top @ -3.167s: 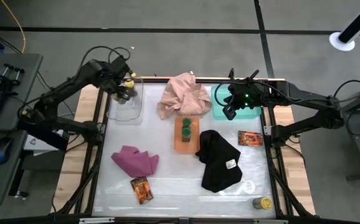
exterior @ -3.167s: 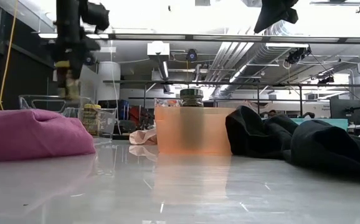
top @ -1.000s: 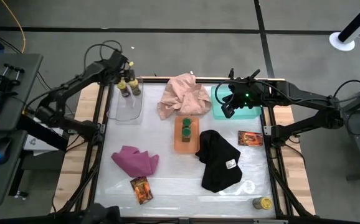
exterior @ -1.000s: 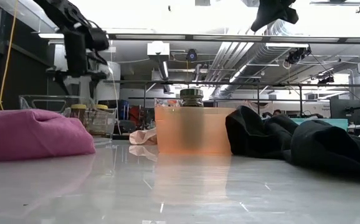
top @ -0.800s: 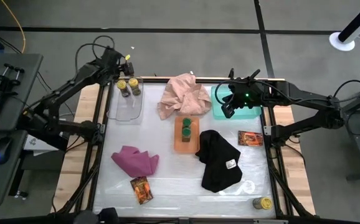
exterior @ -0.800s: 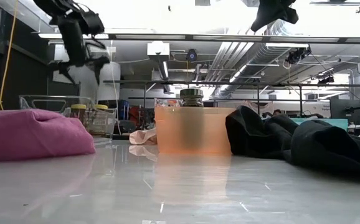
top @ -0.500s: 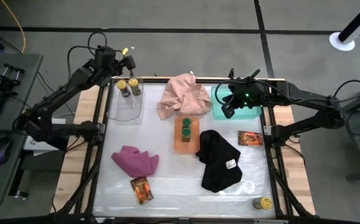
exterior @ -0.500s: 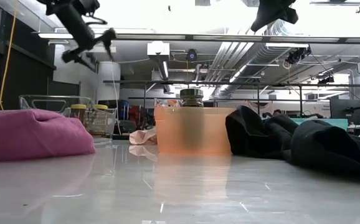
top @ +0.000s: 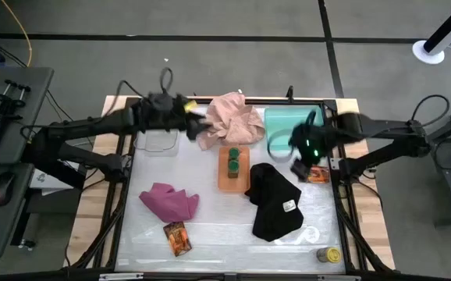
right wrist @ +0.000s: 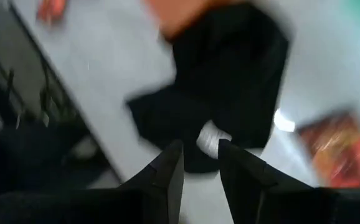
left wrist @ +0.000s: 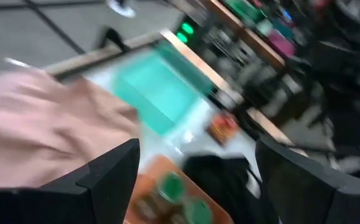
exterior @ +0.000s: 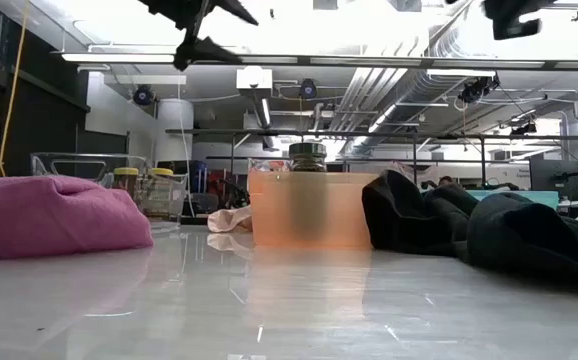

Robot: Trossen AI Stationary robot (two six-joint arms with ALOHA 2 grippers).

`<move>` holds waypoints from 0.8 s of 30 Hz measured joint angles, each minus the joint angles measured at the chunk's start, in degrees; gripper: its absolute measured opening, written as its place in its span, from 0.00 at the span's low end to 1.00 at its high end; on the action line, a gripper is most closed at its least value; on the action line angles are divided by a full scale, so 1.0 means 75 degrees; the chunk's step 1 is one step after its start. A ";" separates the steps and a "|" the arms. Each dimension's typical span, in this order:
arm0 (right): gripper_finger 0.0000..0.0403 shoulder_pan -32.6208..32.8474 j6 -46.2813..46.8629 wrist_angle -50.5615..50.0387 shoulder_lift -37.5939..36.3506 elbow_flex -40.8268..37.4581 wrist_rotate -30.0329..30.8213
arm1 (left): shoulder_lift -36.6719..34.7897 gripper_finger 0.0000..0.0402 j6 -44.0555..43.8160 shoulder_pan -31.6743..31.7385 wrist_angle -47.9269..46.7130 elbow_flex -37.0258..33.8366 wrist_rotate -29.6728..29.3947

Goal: Sort spices by type
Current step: Put the yellow seasoning bottle into the transparent bin

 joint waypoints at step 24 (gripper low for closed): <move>0.00 0.6709 0.9864 0.5778 0.0492 -0.3640 -0.2994 | 0.0124 0.76 0.0340 -0.0938 0.1750 -0.0427 -0.0185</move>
